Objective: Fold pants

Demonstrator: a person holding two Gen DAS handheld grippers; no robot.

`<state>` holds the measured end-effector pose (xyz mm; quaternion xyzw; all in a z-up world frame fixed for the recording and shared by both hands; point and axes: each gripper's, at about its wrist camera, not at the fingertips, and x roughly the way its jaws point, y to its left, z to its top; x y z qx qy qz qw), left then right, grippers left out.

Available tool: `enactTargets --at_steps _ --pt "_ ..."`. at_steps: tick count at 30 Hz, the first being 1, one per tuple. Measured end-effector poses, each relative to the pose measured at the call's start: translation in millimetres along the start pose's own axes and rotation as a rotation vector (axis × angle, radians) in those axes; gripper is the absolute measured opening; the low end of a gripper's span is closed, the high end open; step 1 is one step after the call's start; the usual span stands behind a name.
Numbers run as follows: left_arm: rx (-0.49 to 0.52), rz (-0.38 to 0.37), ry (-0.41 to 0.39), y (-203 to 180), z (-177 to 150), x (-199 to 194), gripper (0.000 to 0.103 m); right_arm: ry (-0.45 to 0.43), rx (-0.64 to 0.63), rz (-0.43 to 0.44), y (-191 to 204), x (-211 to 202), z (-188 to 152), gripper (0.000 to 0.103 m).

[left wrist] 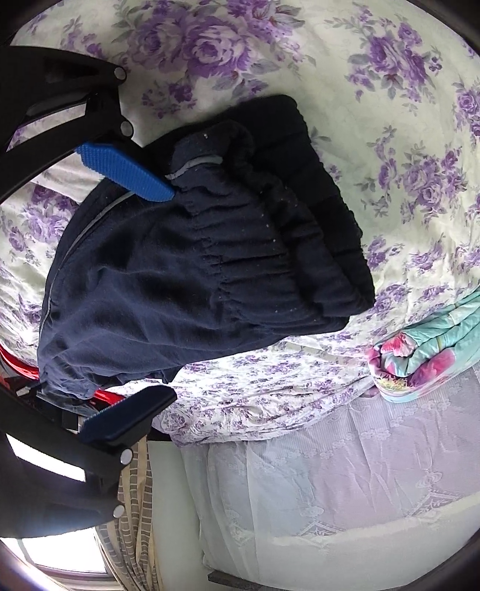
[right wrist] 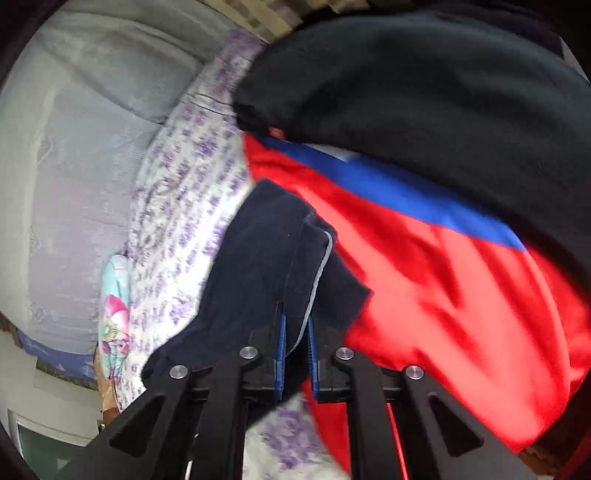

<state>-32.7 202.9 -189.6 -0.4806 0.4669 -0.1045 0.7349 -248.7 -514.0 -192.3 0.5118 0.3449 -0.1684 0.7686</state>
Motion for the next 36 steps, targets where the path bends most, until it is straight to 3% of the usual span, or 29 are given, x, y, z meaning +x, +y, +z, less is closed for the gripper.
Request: enactTargets --at_steps 3,5,7,9,12,15,18,21,26,29,33,36 --pt "0.008 0.012 -0.004 -2 -3 1 0.098 -0.019 0.021 0.036 -2 -8 -3 0.017" --pt "0.0 0.016 -0.008 -3 -5 1 0.098 -0.083 -0.008 -0.027 3 -27 -1 0.021" --pt "0.001 0.028 -0.006 -6 -6 2 0.098 -0.192 -0.069 -0.093 18 -50 2 0.021" --pt "0.018 0.04 -0.008 -9 -9 3 0.098 -0.238 -0.19 -0.046 51 -56 4 0.021" --pt "0.039 0.048 -0.013 -12 -13 3 0.098 -0.052 -0.453 0.107 130 -16 -9 0.021" --pt "0.042 0.038 -0.015 -10 -13 1 0.098 0.142 -0.71 0.234 211 49 -49 0.022" --pt "0.039 0.023 -0.013 -8 -13 -1 0.098 0.321 -0.879 0.335 281 109 -89 0.022" --pt "0.055 0.013 -0.018 -6 -14 -1 0.098 0.484 -0.944 0.406 331 162 -114 0.022" --pt "0.036 -0.009 -0.066 -1 -18 -4 0.098 0.568 -1.137 0.328 372 207 -163 0.022" --pt "0.025 -0.017 -0.085 1 -20 -5 0.098 0.538 -1.258 0.226 375 222 -178 0.022" --pt "0.033 -0.017 -0.095 1 -23 -6 0.098 0.553 -1.311 0.236 375 226 -177 0.024" --pt "0.029 -0.009 -0.1 0 -24 -5 0.098 0.533 -1.361 0.285 383 223 -177 0.04"
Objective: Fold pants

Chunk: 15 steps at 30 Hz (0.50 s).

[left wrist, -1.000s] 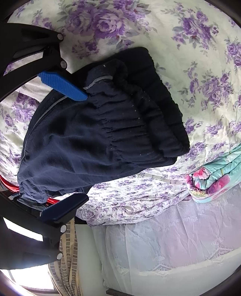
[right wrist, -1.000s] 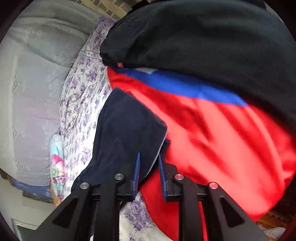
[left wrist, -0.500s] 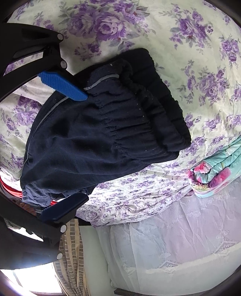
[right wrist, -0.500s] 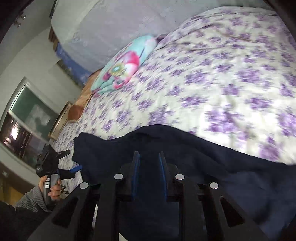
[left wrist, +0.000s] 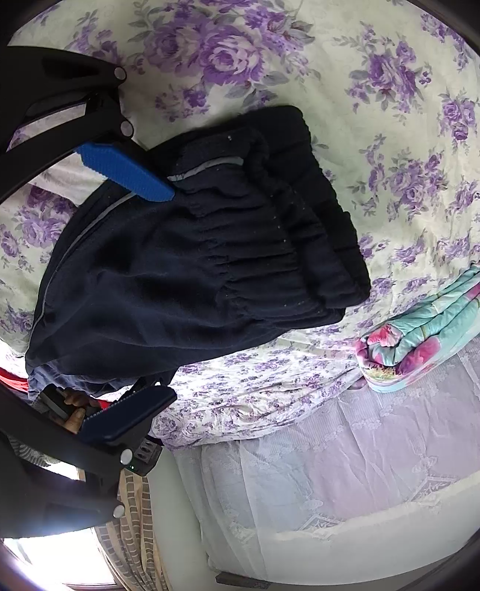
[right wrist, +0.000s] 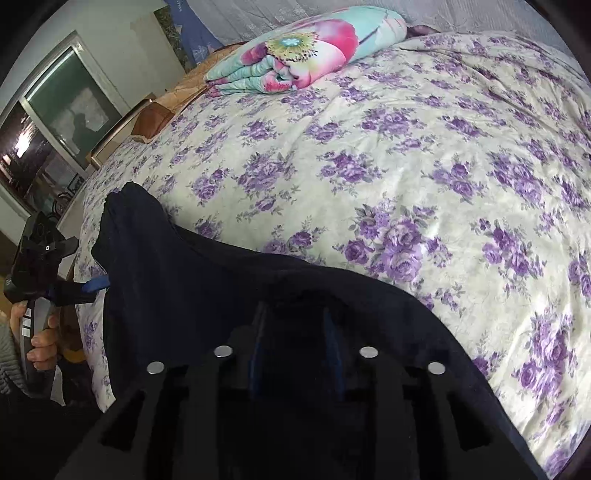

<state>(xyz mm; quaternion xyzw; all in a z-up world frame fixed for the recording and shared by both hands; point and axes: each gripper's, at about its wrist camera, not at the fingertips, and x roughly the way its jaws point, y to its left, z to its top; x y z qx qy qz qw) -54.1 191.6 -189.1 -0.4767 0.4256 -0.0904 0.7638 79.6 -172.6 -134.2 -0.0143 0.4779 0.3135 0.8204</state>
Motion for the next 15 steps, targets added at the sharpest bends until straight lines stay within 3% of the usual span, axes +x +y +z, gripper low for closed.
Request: enactTargets --at_steps 3,7,10,15 --pt "-0.006 0.006 -0.001 -1 0 -1 0.098 -0.015 -0.023 0.01 -3 0 10 0.04" --pt "-0.01 0.004 -0.003 -1 0 0 0.098 0.092 0.001 0.069 -16 24 11 0.04" --pt "-0.01 0.001 -0.002 0 0 0 0.098 0.108 0.0 0.101 -19 30 10 0.038" --pt "-0.015 -0.004 0.006 1 1 0 0.098 0.1 -0.133 0.077 6 18 18 0.013"
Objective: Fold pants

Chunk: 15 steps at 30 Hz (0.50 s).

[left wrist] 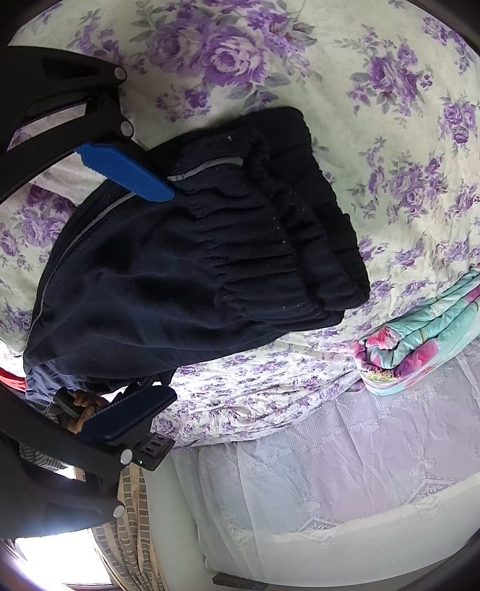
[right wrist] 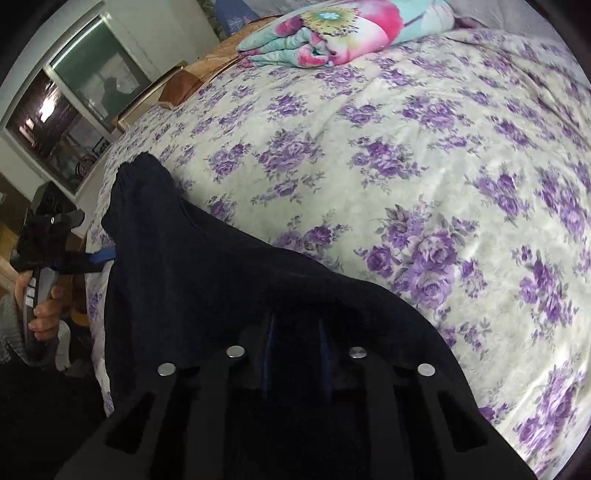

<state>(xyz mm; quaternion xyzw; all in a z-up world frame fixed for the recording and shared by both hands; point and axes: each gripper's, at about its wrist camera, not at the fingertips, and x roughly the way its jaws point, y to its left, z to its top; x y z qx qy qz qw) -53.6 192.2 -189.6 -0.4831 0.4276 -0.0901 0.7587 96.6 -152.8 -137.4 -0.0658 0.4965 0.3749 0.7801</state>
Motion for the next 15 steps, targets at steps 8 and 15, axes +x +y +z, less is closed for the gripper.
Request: enactTargets --at_steps 8,15 --pt "0.052 0.068 -0.024 -11 -5 2 0.098 -0.089 0.407 -0.135 -103 10 14 0.0" --pt "0.095 0.13 -0.075 -27 -11 -18 0.098 -0.225 0.281 -0.012 -50 -50 12 0.003"
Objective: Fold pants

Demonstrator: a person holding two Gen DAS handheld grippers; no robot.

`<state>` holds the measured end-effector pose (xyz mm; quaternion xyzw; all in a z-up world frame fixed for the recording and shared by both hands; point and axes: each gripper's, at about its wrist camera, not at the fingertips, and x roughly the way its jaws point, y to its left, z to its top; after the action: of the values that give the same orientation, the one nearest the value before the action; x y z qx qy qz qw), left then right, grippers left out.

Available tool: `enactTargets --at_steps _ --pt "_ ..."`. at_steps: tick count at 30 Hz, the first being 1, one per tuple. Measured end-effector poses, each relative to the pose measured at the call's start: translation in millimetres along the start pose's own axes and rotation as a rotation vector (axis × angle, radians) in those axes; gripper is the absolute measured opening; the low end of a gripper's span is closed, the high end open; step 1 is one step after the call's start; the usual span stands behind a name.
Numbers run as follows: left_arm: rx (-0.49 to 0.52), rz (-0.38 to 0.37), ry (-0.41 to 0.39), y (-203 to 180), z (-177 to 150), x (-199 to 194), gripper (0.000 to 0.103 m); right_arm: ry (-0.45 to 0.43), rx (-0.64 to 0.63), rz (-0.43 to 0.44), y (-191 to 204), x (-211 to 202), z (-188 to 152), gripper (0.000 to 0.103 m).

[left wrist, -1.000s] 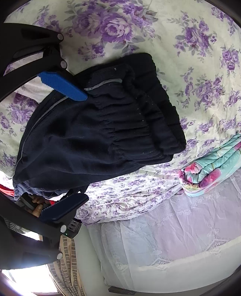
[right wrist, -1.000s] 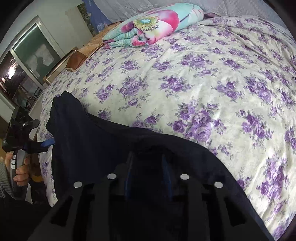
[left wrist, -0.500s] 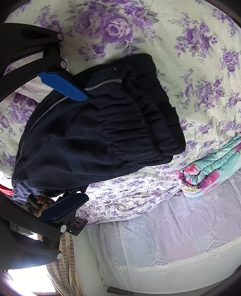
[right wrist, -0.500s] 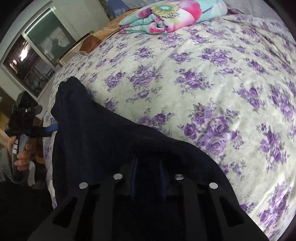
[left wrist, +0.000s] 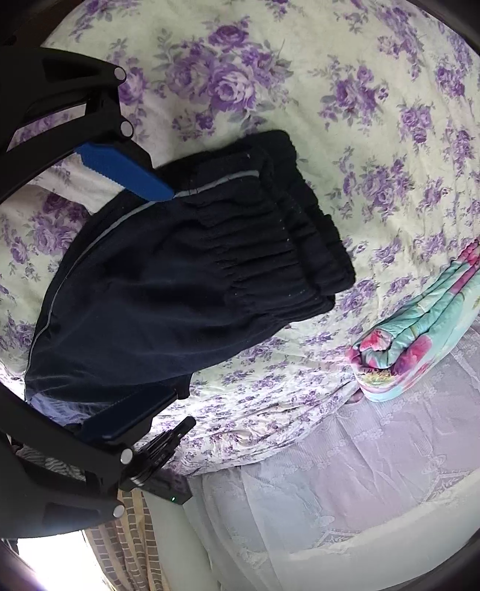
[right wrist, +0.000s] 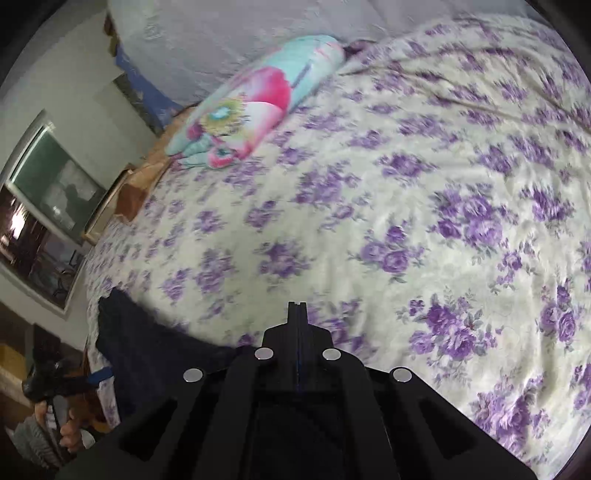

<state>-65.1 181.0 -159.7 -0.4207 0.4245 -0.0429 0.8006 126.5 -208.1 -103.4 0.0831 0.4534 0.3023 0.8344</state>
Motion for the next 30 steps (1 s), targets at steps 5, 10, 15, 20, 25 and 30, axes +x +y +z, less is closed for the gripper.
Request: enactTargets --at_steps 5,10,15,20,25,30 --pt "0.084 0.006 0.013 -15 2 0 0.098 0.158 -0.131 0.038 52 31 -32 0.003" --pt "0.045 0.152 0.066 3 0 22 0.098 0.174 0.128 0.028 7 75 -34 0.0" --pt "0.016 0.105 0.044 12 0 15 0.098 0.073 0.142 0.015 20 45 -23 0.005" --pt "0.019 0.072 0.0 7 -3 -7 0.098 -0.007 0.087 -0.083 30 -15 -49 0.063" --pt "0.07 0.084 0.051 -3 -3 4 0.098 0.025 0.273 -0.159 -27 19 -64 0.061" --pt "0.05 0.125 0.075 1 -5 13 0.098 -0.129 0.364 -0.135 -28 -25 -65 0.061"
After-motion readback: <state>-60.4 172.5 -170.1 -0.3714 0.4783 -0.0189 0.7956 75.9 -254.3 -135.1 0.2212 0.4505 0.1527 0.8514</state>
